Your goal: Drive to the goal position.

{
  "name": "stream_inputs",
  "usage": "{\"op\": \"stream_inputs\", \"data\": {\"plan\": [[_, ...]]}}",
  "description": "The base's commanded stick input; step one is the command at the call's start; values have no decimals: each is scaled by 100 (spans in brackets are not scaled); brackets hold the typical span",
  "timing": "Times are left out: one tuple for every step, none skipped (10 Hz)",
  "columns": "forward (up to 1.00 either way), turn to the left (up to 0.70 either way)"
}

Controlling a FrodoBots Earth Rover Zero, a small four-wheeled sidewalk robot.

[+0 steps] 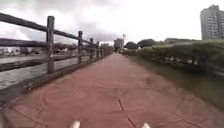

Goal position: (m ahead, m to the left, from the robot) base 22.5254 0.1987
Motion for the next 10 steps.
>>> {"op": "stream_inputs", "data": {"plan": [[70,0],[70,0],[70,0],[70,0],[70,0],[70,0],[70,0],[70,0],[70,0],[70,0]]}}
